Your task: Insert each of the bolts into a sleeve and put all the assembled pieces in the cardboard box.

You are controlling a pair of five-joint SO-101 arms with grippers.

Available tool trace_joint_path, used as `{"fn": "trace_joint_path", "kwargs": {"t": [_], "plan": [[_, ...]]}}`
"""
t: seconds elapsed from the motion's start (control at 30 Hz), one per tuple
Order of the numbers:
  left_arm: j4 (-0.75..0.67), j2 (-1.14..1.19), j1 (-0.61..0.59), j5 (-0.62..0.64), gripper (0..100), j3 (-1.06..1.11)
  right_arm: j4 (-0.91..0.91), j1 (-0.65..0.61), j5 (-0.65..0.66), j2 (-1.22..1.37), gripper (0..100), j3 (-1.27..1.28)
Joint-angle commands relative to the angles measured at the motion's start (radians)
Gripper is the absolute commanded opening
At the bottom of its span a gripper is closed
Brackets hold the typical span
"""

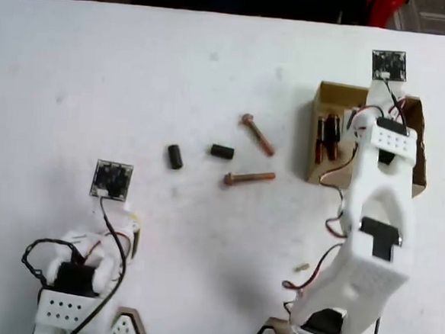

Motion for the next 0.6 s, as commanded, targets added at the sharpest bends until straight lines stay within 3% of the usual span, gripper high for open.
{"fn": "trace_joint_path", "kwargs": {"t": [0.0,0.37,0.57], "plan": [[-0.028,-0.012,-0.007,-0.014,2,-0.003,-0.028,-0.004,0.014,0.030,2.1,-0.115],[-0.028,-0.012,-0.007,-0.014,2,-0.003,-0.027,-0.081,0.014,0.130,2.9,-0.126],[-0.028,-0.012,-0.007,-0.014,2,-0.003,-0.027,-0.090,0.014,0.125,18.3,-0.126]]}}
